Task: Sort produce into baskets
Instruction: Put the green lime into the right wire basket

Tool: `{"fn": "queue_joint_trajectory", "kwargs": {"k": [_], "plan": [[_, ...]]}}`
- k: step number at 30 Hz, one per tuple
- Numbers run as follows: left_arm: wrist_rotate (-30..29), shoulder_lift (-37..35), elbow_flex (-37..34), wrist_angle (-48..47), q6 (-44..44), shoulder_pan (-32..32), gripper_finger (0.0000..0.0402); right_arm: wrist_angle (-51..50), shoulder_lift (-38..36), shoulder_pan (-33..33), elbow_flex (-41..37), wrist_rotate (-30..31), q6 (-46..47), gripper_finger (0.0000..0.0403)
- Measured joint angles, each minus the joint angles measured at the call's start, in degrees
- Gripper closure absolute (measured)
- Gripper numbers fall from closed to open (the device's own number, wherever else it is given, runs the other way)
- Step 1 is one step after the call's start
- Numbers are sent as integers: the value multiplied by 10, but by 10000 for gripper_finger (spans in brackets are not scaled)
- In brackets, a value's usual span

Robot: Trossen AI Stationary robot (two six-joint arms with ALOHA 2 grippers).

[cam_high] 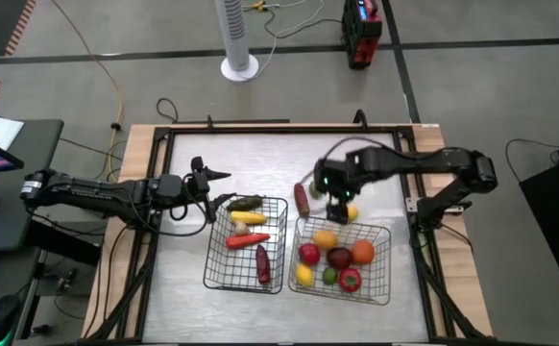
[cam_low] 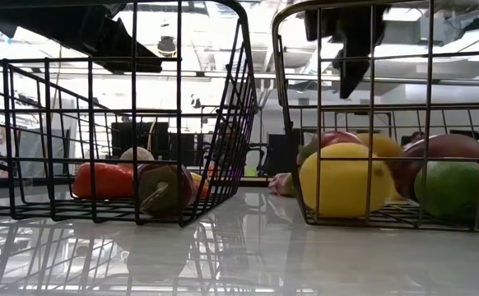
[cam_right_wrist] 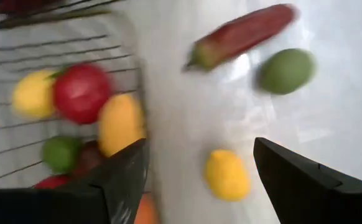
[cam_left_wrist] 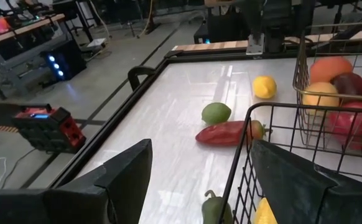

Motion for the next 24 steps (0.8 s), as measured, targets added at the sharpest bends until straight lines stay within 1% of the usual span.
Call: {"fn": "queue_joint_trajectory", "kwargs": {"k": [3,6,10,16,20,24], "plan": [[2,0,0,0,-2,0,139,12,5,-59,-4,1,-33,85],[3,0,0,0,-2,0,139,55,21,-114,-20,8,-47,85],[4,0,0,0,-6,0,139,105,67,-158,-39,41,-65,85],[21,0,0,-9,-20,0,139,145,155,-165,-41,45,-136,85],[31,0,0,-13,-32,0,139,159,183,-164,-41,45,-150,85],[32,0,0,-18,-41,0,139,164,188,-156,-41,46,-147,85]]}}
